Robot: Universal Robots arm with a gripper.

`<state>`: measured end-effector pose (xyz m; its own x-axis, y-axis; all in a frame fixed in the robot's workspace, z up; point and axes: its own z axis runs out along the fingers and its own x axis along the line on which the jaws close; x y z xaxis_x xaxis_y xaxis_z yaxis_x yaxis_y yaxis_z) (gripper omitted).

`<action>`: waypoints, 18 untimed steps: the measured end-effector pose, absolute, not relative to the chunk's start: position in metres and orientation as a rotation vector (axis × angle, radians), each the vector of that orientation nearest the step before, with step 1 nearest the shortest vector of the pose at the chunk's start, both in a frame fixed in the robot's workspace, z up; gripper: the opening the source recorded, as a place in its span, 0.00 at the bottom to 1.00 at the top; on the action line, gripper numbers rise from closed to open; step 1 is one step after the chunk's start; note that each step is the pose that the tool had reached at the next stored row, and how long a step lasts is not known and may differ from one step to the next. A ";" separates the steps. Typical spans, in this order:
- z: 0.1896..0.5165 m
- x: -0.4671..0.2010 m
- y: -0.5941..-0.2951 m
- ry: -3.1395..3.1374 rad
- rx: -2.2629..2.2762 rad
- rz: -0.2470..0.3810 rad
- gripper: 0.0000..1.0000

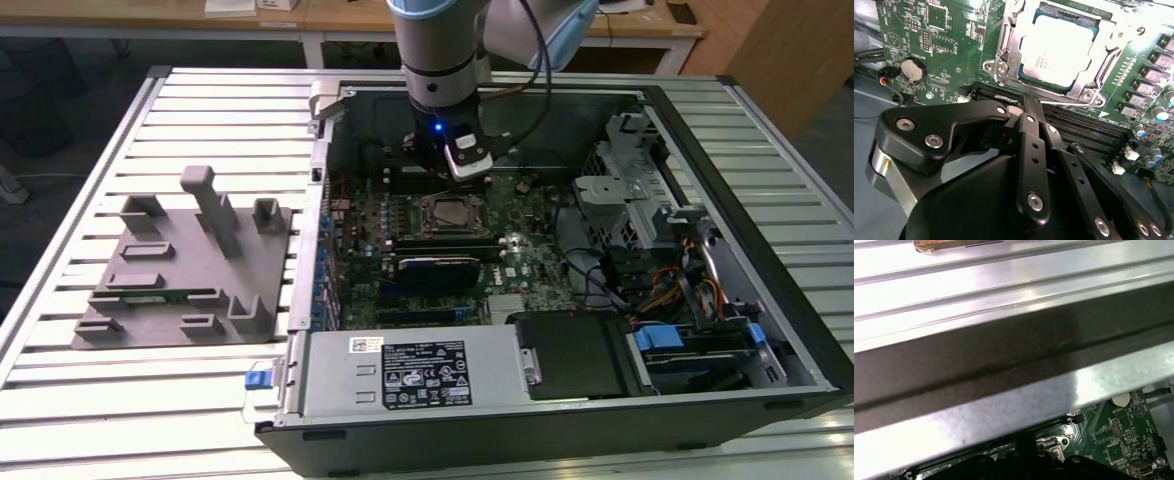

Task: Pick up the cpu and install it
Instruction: 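Install the first cpu locking lever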

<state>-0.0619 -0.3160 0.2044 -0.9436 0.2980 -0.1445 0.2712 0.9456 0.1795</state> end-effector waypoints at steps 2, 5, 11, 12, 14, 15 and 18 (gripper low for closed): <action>0.204 -0.063 -0.316 2.917 0.429 0.237 0.11; 0.204 -0.066 -0.316 2.899 0.424 0.240 0.11; 0.203 -0.072 -0.316 2.887 0.421 0.241 0.11; 0.202 -0.072 -0.316 2.886 0.421 0.242 0.11; 0.202 -0.073 -0.316 2.885 0.421 0.242 0.11; 0.202 -0.073 -0.316 2.884 0.422 0.241 0.11; 0.201 -0.073 -0.315 2.881 0.433 0.240 0.11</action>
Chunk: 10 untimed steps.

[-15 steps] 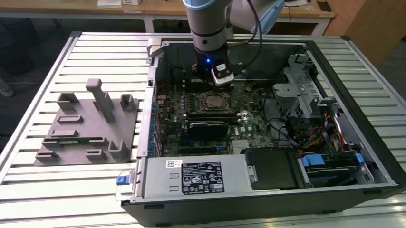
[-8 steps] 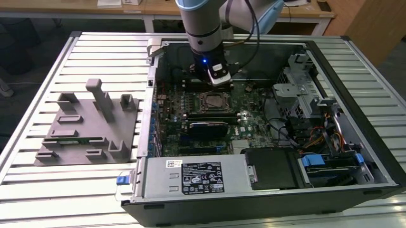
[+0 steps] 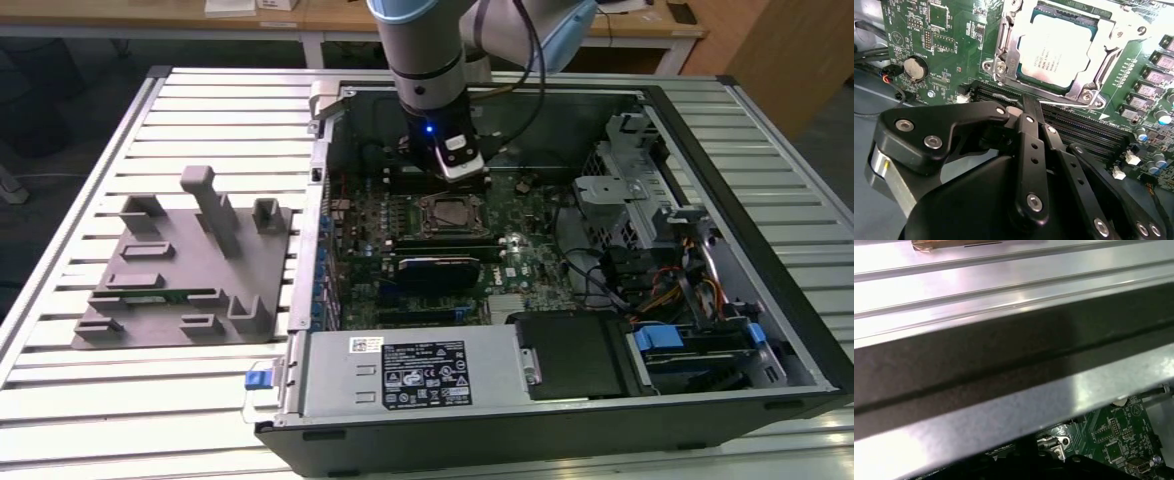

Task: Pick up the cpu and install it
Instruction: 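Install the first cpu locking lever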

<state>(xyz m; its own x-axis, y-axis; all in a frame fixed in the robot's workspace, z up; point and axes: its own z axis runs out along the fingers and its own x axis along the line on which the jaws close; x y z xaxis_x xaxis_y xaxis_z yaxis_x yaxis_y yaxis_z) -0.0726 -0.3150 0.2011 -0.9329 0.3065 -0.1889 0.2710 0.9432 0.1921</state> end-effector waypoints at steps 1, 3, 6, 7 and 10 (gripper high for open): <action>0.201 -0.073 -0.315 2.881 0.436 0.240 0.11; 0.201 -0.073 -0.314 2.880 0.440 0.240 0.11; 0.201 -0.073 -0.313 2.879 0.445 0.239 0.11; 0.200 -0.073 -0.312 2.879 0.446 0.239 0.11; 0.200 -0.073 -0.312 2.878 0.450 0.238 0.11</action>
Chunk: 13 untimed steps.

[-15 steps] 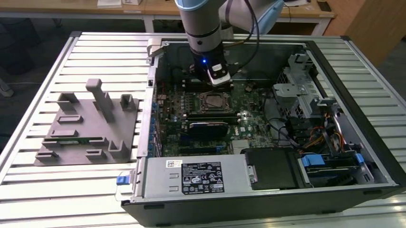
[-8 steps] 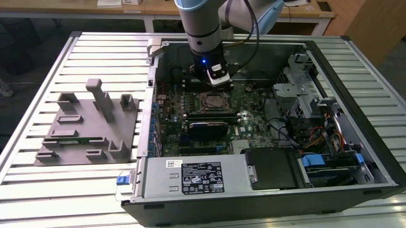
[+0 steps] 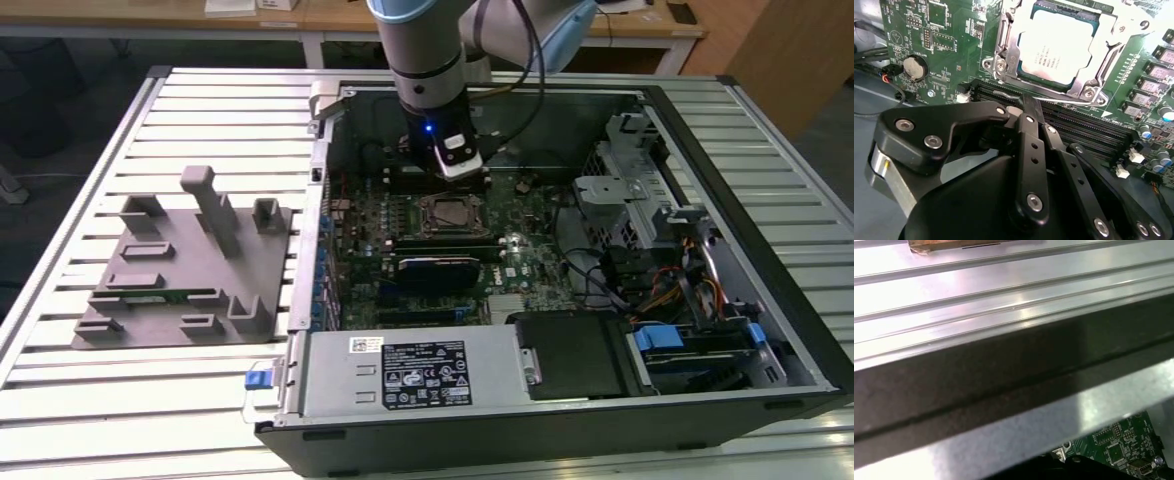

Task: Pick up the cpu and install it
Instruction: 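Install the first cpu locking lever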

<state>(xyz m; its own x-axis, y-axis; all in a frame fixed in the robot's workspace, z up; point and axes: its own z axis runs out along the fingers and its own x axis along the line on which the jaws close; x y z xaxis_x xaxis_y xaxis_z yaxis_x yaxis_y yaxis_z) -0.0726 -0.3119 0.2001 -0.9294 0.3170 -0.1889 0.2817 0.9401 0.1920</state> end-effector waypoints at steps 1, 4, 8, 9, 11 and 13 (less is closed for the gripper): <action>0.200 -0.073 -0.312 2.878 0.450 0.238 0.11; 0.199 -0.073 -0.312 2.877 0.452 0.237 0.11; 0.198 -0.073 -0.312 2.876 0.453 0.234 0.11; 0.198 -0.073 -0.312 2.876 0.453 0.232 0.11; 0.198 -0.073 -0.312 2.875 0.453 0.229 0.11; 0.197 -0.073 -0.312 2.873 0.452 0.226 0.11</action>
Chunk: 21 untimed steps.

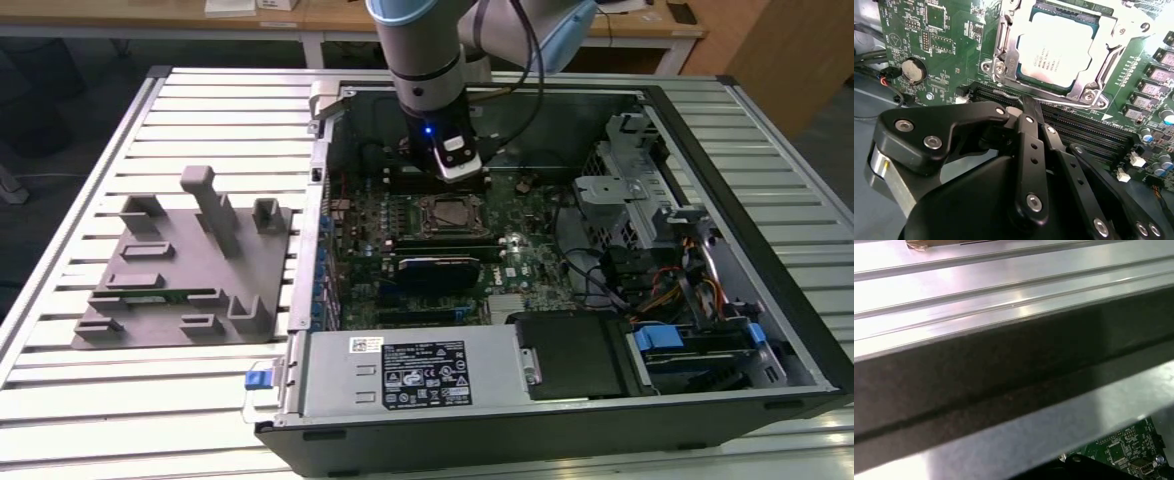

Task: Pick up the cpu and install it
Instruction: 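Install the first cpu locking lever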

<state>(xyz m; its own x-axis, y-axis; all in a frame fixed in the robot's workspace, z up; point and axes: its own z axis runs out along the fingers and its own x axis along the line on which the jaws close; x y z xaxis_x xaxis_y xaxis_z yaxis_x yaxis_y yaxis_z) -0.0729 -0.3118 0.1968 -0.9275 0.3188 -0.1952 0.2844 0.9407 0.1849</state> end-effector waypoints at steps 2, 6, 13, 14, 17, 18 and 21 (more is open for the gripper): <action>0.196 -0.073 -0.312 2.872 0.452 0.222 0.11; 0.195 -0.073 -0.312 2.869 0.450 0.213 0.11; 0.194 -0.074 -0.312 2.863 0.447 0.196 0.11; 0.193 -0.074 -0.312 2.863 0.447 0.193 0.11; 0.193 -0.074 -0.312 2.862 0.446 0.191 0.11; 0.193 -0.074 -0.312 2.862 0.446 0.191 0.11; 0.193 -0.074 -0.312 2.862 0.446 0.190 0.11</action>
<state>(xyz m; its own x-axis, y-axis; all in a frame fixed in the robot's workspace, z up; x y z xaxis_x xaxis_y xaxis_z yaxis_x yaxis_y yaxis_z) -0.0736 -0.3118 0.1934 -0.9251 0.3142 -0.2132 0.2831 0.9450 0.1638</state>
